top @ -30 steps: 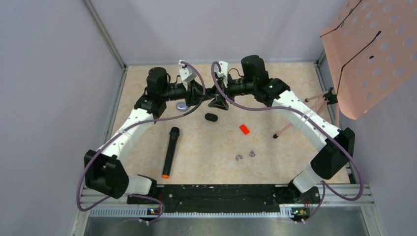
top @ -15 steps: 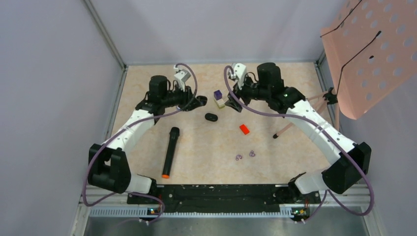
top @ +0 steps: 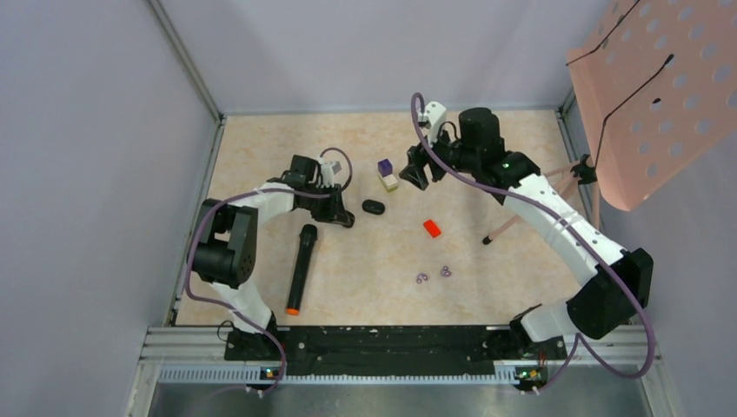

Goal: Insert the wireless bluetooth earbuds into the charging case
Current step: Place the charging case at the center of the board.

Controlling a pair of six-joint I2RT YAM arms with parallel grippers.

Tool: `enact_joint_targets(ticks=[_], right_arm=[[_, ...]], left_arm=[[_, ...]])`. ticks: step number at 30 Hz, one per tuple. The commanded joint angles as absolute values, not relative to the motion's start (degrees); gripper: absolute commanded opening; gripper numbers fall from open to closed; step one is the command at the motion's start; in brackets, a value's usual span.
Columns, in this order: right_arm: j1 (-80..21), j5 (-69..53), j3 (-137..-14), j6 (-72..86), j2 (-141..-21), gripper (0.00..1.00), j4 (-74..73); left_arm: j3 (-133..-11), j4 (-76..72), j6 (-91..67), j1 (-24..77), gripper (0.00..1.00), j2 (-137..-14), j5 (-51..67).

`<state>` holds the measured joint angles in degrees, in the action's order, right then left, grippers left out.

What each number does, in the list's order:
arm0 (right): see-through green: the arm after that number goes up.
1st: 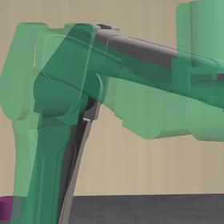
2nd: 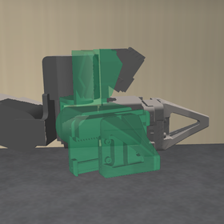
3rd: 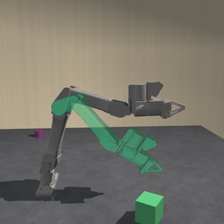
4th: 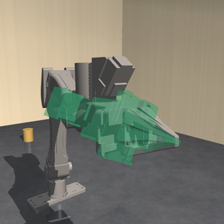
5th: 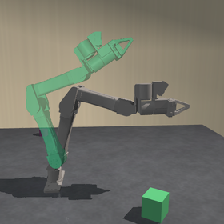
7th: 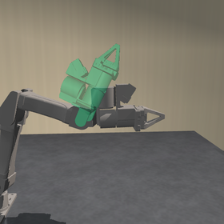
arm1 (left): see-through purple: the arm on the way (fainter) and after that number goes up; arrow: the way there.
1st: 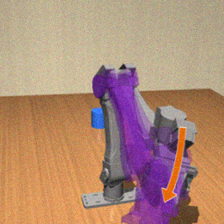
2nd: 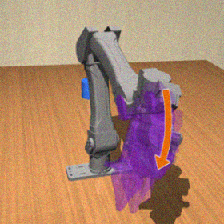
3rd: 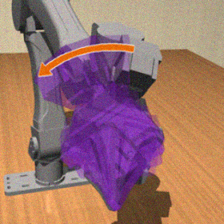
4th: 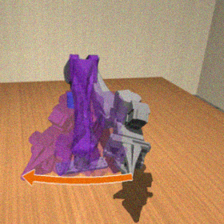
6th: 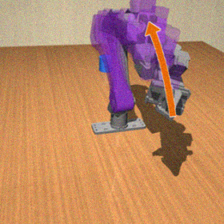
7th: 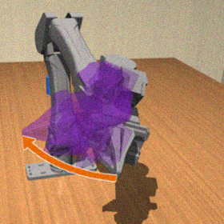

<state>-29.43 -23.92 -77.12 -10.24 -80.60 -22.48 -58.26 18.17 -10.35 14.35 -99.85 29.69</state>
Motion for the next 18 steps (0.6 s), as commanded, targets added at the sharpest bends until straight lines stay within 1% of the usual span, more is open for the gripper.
enact_joint_targets(ticks=[1, 4, 6, 11, 13, 18], right_arm=[[-28.4, -25.1, -75.8, -10.4, -81.3, 0.67, -24.6], [-28.0, -24.4, -74.0, -11.6, -81.5, 0.63, -27.0], [-27.9, -23.5, -72.8, -12.4, -81.3, 0.63, -27.2], [-27.6, -22.2, -72.6, -12.1, -82.0, 0.64, -26.6], [-27.2, -21.9, -72.8, -11.7, -82.3, 0.64, -26.2], [-26.7, -21.8, -73.1, -11.8, -83.2, 0.64, -26.1]], left_arm=[[-62.4, 18.5, -11.8, 14.2, 0.14, -101.7, 28.3], [-63.4, 19.3, -12.0, 14.2, 0.24, -102.9, 27.3], [-63.8, 19.9, -12.0, 14.2, 0.31, -102.5, 25.9], [-64.5, 21.7, -10.6, 14.2, 0.43, -98.9, 22.8], [-64.8, 22.6, -10.1, 14.2, 0.46, -97.5, 22.2], [-63.7, 22.3, -8.2, 14.2, 0.46, -94.3, 21.4]])
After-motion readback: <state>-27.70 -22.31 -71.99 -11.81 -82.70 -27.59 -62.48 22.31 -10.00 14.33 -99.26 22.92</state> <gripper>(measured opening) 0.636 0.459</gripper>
